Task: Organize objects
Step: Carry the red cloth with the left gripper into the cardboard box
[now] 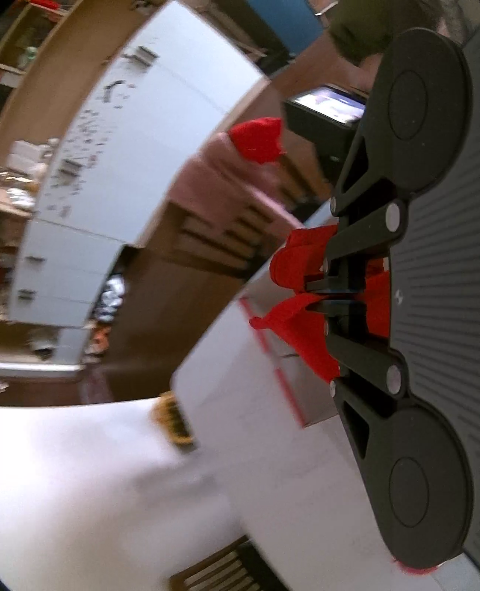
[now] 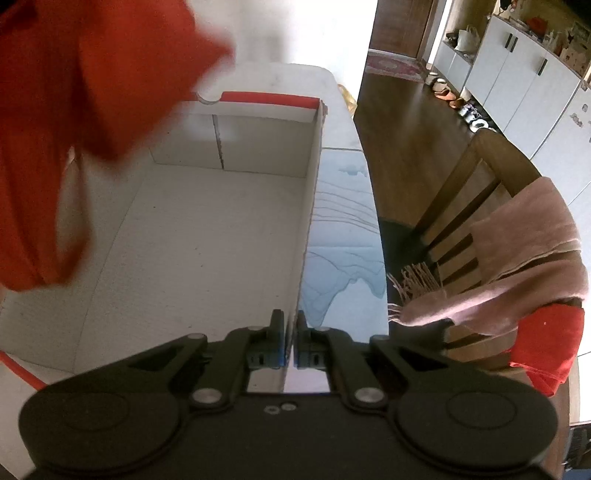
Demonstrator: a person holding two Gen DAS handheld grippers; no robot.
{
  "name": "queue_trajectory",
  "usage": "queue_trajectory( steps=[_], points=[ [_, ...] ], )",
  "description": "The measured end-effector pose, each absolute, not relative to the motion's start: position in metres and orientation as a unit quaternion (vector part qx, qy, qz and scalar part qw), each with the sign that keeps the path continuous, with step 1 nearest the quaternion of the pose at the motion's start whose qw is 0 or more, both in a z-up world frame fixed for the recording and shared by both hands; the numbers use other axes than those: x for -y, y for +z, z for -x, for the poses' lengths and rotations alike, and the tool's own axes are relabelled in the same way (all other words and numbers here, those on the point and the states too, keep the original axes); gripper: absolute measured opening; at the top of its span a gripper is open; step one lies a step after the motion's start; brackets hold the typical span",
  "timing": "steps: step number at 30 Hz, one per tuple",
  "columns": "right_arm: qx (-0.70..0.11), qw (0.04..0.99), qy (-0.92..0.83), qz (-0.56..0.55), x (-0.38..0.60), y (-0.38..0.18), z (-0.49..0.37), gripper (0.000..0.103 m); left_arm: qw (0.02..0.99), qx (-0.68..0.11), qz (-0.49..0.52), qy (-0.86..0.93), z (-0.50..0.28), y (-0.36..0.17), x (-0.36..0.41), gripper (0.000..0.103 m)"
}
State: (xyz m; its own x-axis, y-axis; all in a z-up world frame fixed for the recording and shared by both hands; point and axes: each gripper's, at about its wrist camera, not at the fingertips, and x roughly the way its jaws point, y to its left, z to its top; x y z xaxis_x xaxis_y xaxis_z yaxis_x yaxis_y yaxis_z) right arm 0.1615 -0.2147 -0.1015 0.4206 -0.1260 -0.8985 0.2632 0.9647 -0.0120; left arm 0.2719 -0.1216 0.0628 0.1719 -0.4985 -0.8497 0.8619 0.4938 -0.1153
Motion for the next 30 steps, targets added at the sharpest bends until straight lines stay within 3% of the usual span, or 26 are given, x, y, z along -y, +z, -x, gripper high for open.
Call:
queue_trajectory(
  steps=[17, 30],
  points=[
    [-0.531, 0.839, -0.104, -0.054, 0.215, -0.103, -0.163, 0.003, 0.667, -0.544, -0.262, -0.437, -0.269, -0.082, 0.155, 0.002],
    [-0.538, 0.836, -0.098, -0.044, 0.224, -0.104, -0.172, 0.002, 0.646, -0.572, -0.264, -0.431, -0.262, -0.123, 0.163, 0.003]
  ],
)
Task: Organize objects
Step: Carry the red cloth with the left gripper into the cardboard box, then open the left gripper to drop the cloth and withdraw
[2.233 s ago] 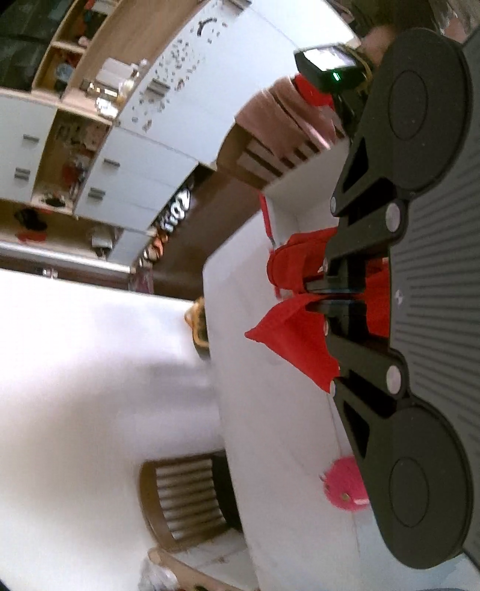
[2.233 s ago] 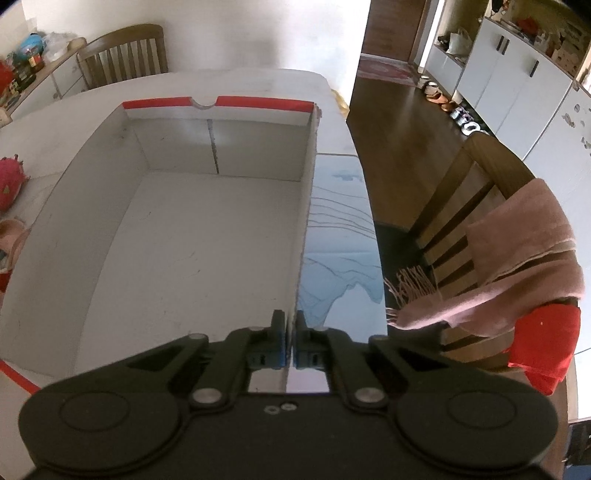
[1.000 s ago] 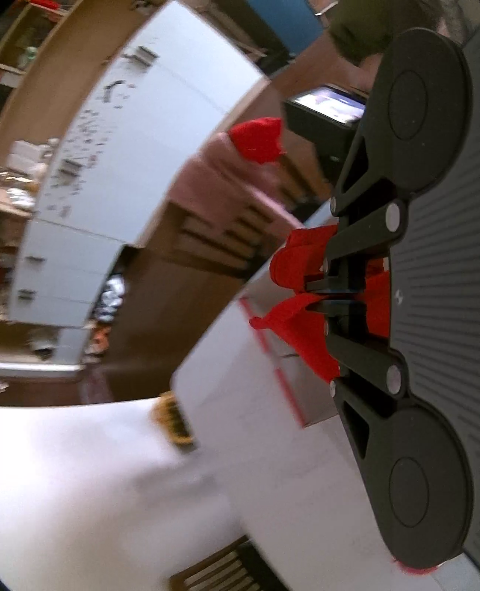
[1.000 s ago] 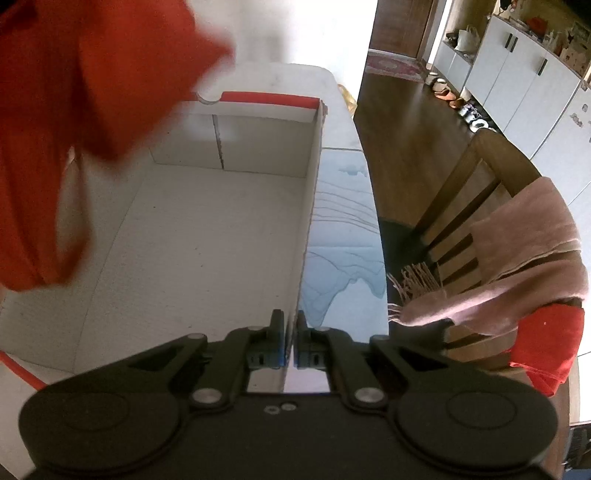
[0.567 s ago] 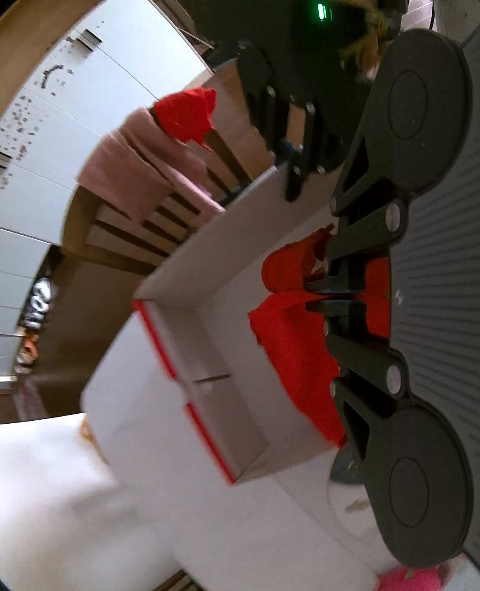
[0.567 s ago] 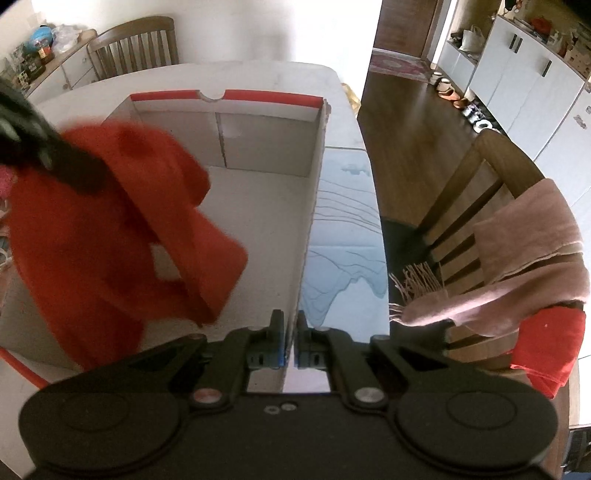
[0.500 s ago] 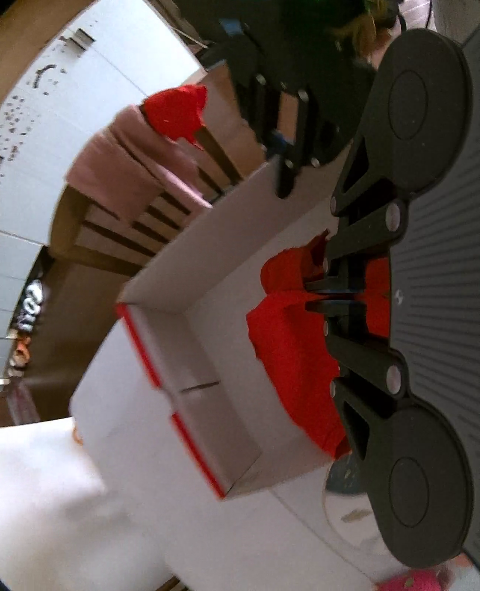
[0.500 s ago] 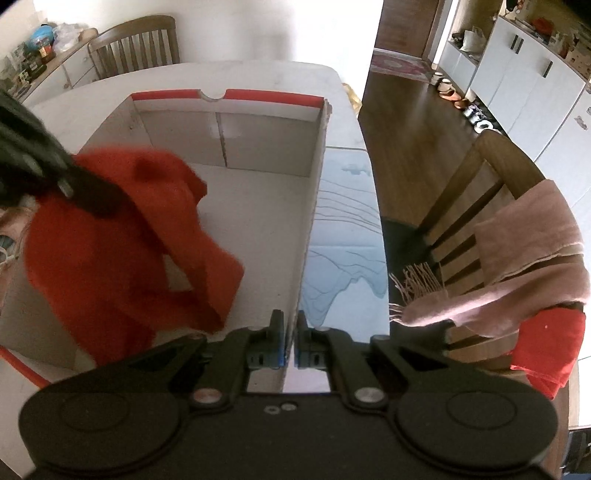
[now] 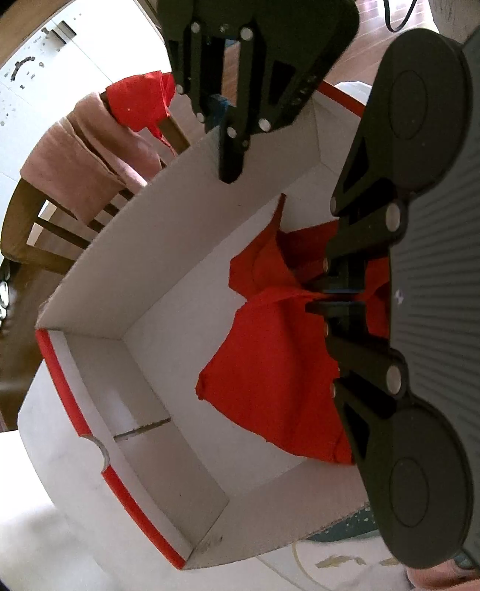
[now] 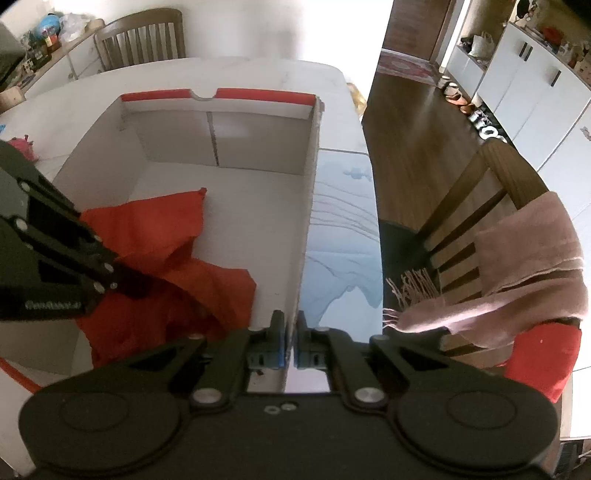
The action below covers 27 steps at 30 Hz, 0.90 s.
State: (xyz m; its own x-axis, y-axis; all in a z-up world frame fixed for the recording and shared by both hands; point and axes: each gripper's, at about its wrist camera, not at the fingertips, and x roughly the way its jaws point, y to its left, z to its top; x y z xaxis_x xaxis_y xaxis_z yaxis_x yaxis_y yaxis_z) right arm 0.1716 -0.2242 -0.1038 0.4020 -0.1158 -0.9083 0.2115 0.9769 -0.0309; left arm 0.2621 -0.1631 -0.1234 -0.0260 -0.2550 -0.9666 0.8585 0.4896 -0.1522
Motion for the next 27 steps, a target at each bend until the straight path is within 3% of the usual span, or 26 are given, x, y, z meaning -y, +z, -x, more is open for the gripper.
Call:
queue_trajectory(
  steps=[3, 5, 6, 7, 27],
  points=[
    [-0.539, 0.835, -0.097, -0.043, 0.224, -0.104, -0.173, 0.002, 0.644, -0.577, -0.263, -0.427, -0.262, -0.128, 0.163, 0.012],
    [-0.54, 0.835, -0.096, -0.043, 0.224, -0.103, -0.172, 0.002, 0.644, -0.579, -0.263, -0.426, -0.262, -0.13, 0.162, 0.039],
    [-0.539, 0.835, -0.096, -0.043, 0.225, -0.104, -0.172, 0.002, 0.644, -0.58, -0.262, -0.425, -0.262, -0.13, 0.161, 0.074],
    [-0.54, 0.835, -0.096, -0.044, 0.225, -0.104, -0.172, 0.002, 0.645, -0.579, -0.259, -0.426, -0.261, -0.13, 0.16, 0.092],
    [-0.544, 0.832, -0.103, -0.038, 0.224, -0.103, -0.175, 0.003, 0.721, -0.485, -0.19, -0.456, -0.238, -0.026, 0.09, 0.092]
  ],
)
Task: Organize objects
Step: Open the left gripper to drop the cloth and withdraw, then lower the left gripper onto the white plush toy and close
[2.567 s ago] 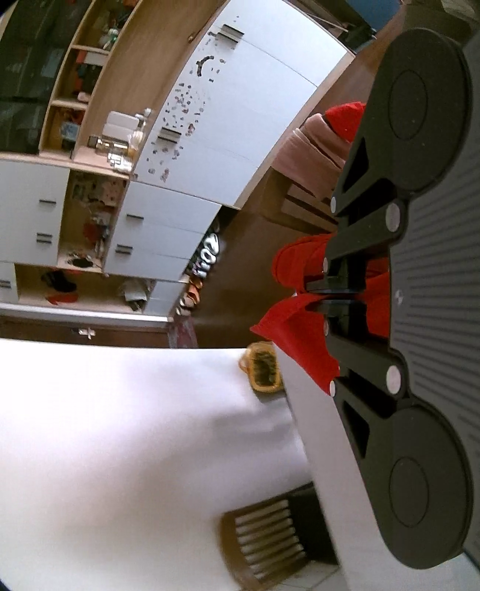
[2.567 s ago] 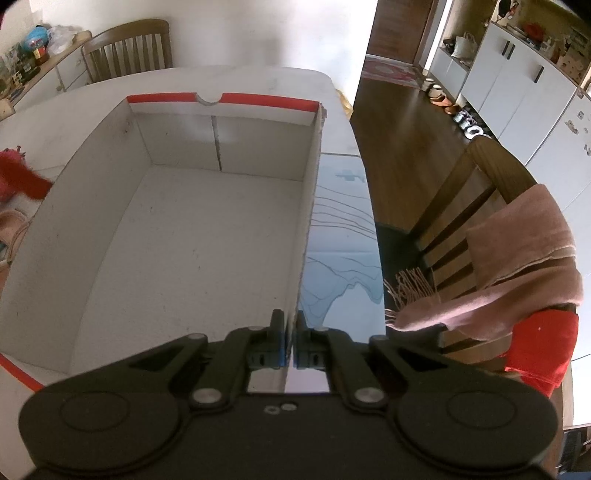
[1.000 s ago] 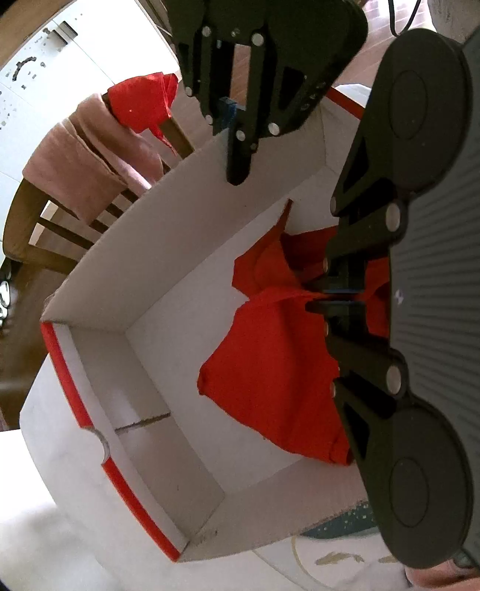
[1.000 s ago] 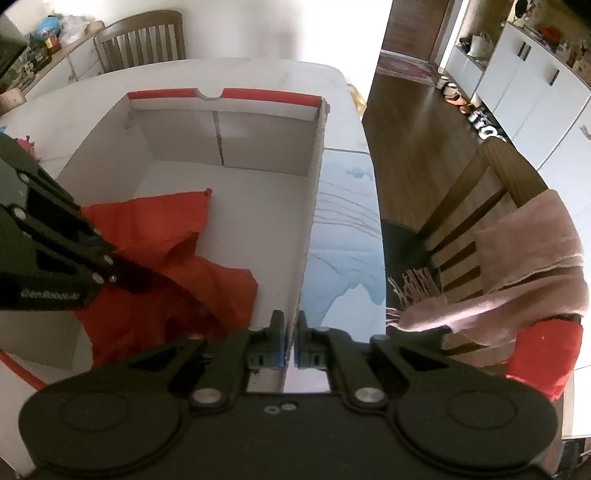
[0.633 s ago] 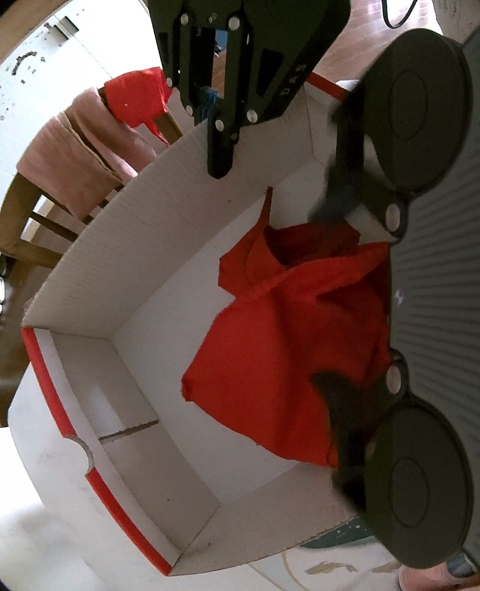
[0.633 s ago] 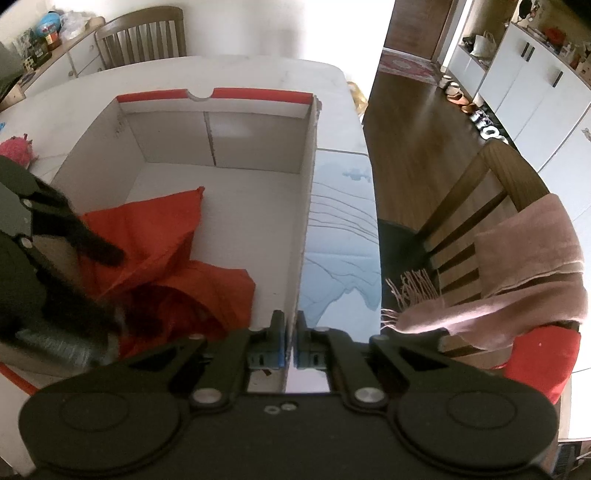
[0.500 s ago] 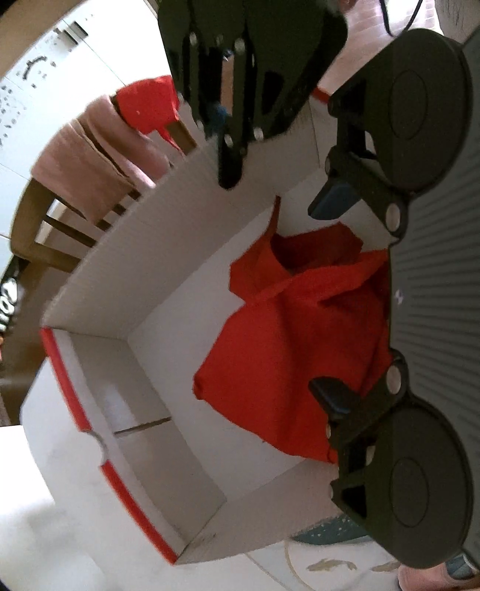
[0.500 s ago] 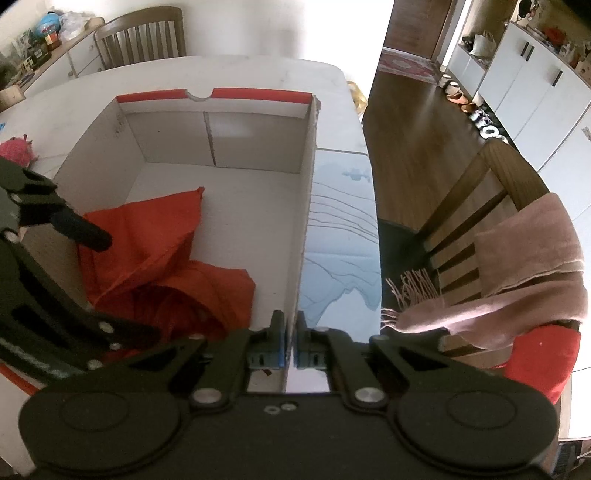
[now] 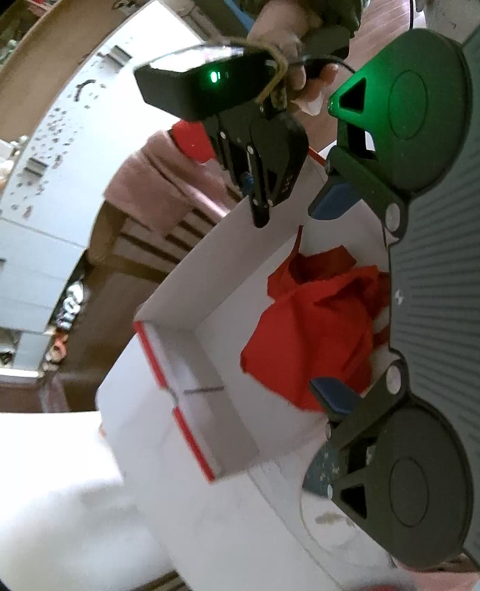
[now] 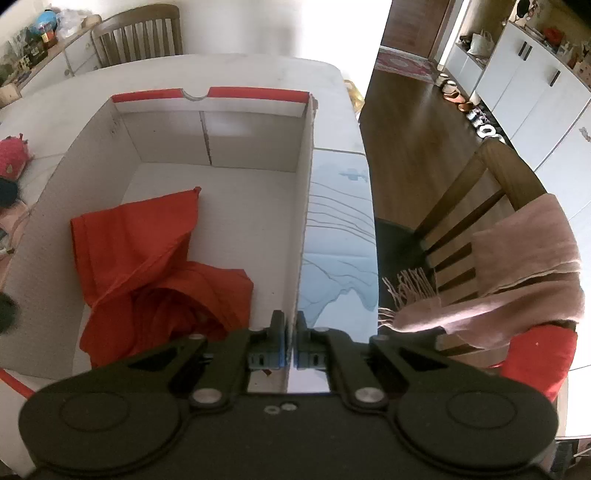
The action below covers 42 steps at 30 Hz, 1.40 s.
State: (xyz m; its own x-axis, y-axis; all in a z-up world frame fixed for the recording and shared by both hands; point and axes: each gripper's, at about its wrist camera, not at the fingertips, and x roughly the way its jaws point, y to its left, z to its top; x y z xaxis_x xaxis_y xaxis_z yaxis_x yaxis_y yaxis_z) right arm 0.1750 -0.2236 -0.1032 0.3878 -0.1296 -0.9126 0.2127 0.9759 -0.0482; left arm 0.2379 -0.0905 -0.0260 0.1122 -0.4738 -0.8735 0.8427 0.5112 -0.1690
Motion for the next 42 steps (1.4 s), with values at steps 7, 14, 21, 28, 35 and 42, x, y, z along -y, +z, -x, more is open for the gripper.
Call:
queue_trajectory(
  steps=[7, 14, 21, 28, 35, 42],
  points=[
    [-0.547, 0.83, -0.106, -0.039, 0.225, -0.103, -0.177, 0.003, 0.763, -0.449, -0.181, -0.427, -0.238, -0.004, 0.042, 0.099],
    [-0.548, 0.828, -0.108, -0.044, 0.227, -0.104, -0.178, 0.003, 0.81, -0.431, -0.165, -0.362, -0.251, 0.005, -0.025, 0.101],
    [-0.548, 0.828, -0.112, -0.044, 0.227, -0.105, -0.178, 0.003, 0.83, -0.446, -0.134, -0.307, -0.26, 0.005, -0.098, 0.102],
    [-0.55, 0.826, -0.117, -0.041, 0.226, -0.105, -0.179, 0.004, 0.838, -0.464, -0.121, -0.262, -0.243, -0.012, -0.144, 0.102],
    [-0.551, 0.825, -0.119, -0.038, 0.224, -0.105, -0.179, 0.004, 0.828, -0.494, -0.107, -0.241, -0.206, -0.055, -0.155, 0.102],
    [-0.552, 0.824, -0.121, -0.031, 0.222, -0.105, -0.179, 0.005, 0.82, -0.511, -0.12, -0.228, -0.182, -0.095, -0.151, 0.102]
  ],
)
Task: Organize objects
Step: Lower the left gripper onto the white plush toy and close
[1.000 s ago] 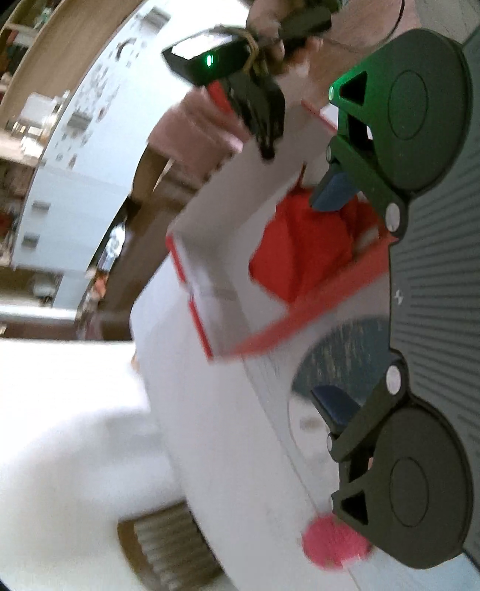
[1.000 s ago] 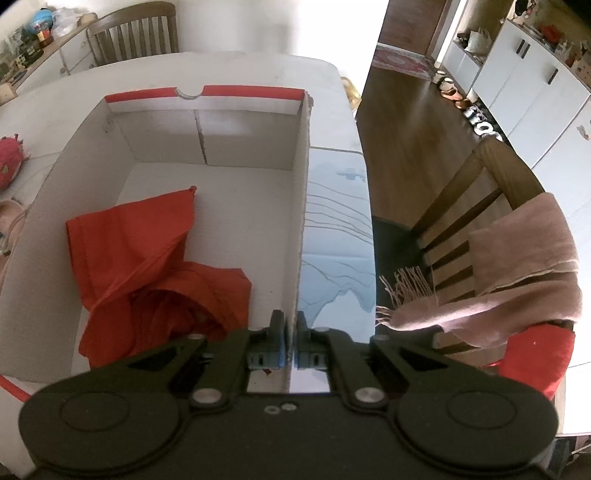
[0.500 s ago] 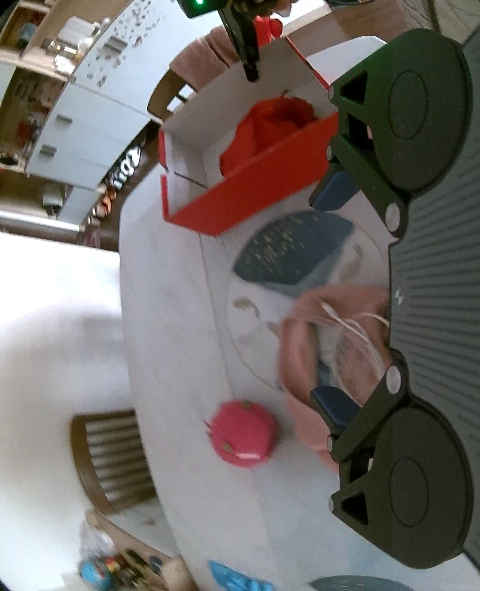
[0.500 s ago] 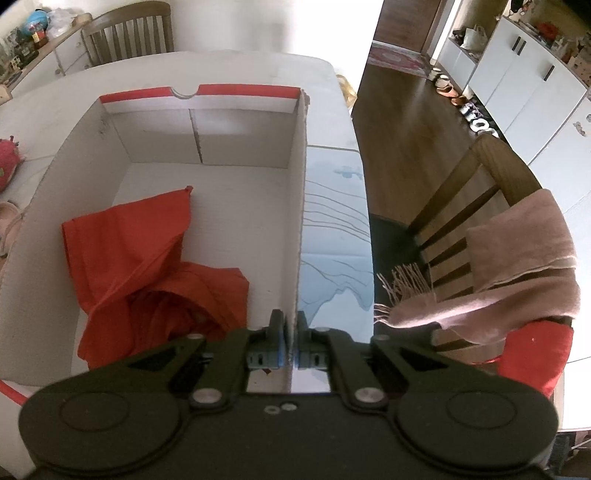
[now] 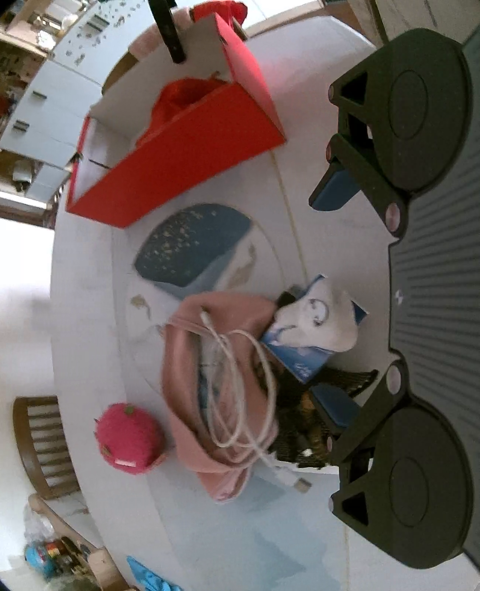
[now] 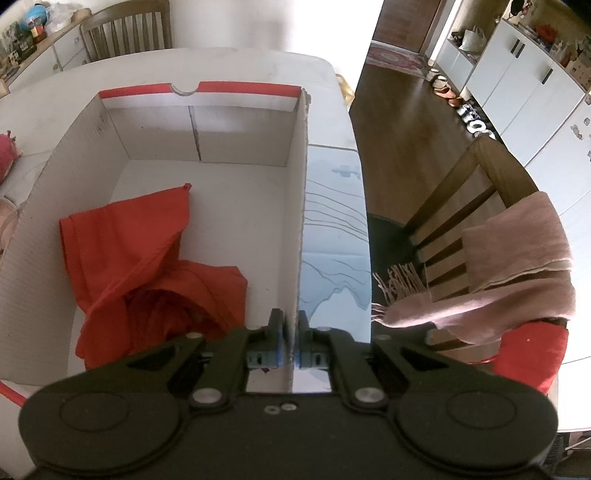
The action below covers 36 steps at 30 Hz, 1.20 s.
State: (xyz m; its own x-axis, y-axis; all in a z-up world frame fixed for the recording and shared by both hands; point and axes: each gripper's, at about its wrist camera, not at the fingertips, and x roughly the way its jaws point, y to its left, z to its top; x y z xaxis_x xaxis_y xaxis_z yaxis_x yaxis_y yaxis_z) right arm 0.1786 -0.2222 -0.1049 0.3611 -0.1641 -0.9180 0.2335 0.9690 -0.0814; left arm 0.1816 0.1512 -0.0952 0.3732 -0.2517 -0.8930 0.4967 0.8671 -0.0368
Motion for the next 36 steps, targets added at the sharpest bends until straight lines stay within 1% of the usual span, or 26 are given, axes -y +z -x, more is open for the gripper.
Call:
queue_trajectory(
  steps=[9, 11, 12, 13, 14, 15, 16, 17, 18, 21, 23, 24, 25, 27, 31, 36],
  points=[
    [-0.553, 0.824, -0.12, -0.028, 0.221, -0.105, -0.178, 0.005, 0.831, -0.514, -0.081, -0.197, -0.179, -0.113, -0.16, 0.101],
    [-0.553, 0.824, -0.12, -0.026, 0.22, -0.105, -0.177, 0.005, 0.831, -0.516, -0.069, -0.198, -0.179, -0.116, -0.162, 0.098],
    [-0.553, 0.824, -0.12, -0.026, 0.219, -0.105, -0.177, 0.005, 0.831, -0.516, -0.066, -0.197, -0.18, -0.117, -0.162, 0.093],
    [-0.553, 0.824, -0.121, -0.026, 0.219, -0.105, -0.177, 0.005, 0.831, -0.517, -0.065, -0.194, -0.18, -0.119, -0.162, 0.087],
    [-0.553, 0.824, -0.121, -0.026, 0.219, -0.105, -0.177, 0.005, 0.829, -0.521, -0.064, -0.193, -0.181, -0.121, -0.162, 0.083],
    [-0.554, 0.824, -0.121, -0.026, 0.219, -0.105, -0.177, 0.005, 0.828, -0.523, -0.061, -0.191, -0.181, -0.124, -0.161, 0.074],
    [-0.554, 0.823, -0.121, -0.026, 0.219, -0.105, -0.177, 0.005, 0.829, -0.524, -0.058, -0.188, -0.181, -0.125, -0.162, 0.068],
    [-0.555, 0.823, -0.121, -0.026, 0.219, -0.105, -0.177, 0.005, 0.829, -0.525, -0.054, -0.187, -0.181, -0.126, -0.163, 0.065],
    [-0.555, 0.823, -0.121, -0.027, 0.219, -0.104, -0.177, 0.005, 0.828, -0.525, -0.049, -0.189, -0.182, -0.127, -0.164, 0.063],
    [-0.555, 0.823, -0.121, -0.026, 0.219, -0.104, -0.177, 0.005, 0.829, -0.522, -0.048, -0.193, -0.181, -0.126, -0.163, 0.063],
    [-0.555, 0.823, -0.121, -0.025, 0.22, -0.104, -0.177, 0.005, 0.828, -0.523, -0.054, -0.195, -0.181, -0.127, -0.16, 0.057],
    [-0.555, 0.823, -0.122, -0.025, 0.219, -0.104, -0.178, 0.005, 0.827, -0.524, -0.056, -0.195, -0.181, -0.127, -0.16, 0.051],
    [-0.555, 0.823, -0.121, -0.025, 0.219, -0.104, -0.178, 0.005, 0.827, -0.524, -0.057, -0.195, -0.181, -0.128, -0.159, 0.048],
    [-0.555, 0.823, -0.122, -0.025, 0.219, -0.104, -0.178, 0.005, 0.826, -0.525, -0.06, -0.195, -0.181, -0.128, -0.159, 0.048],
    [-0.554, 0.823, -0.121, -0.025, 0.219, -0.104, -0.178, 0.005, 0.827, -0.523, -0.071, -0.195, -0.181, -0.127, -0.158, 0.043],
    [-0.554, 0.823, -0.121, -0.023, 0.22, -0.104, -0.178, 0.005, 0.827, -0.518, -0.075, -0.203, -0.18, -0.121, -0.158, 0.04]
  ],
)
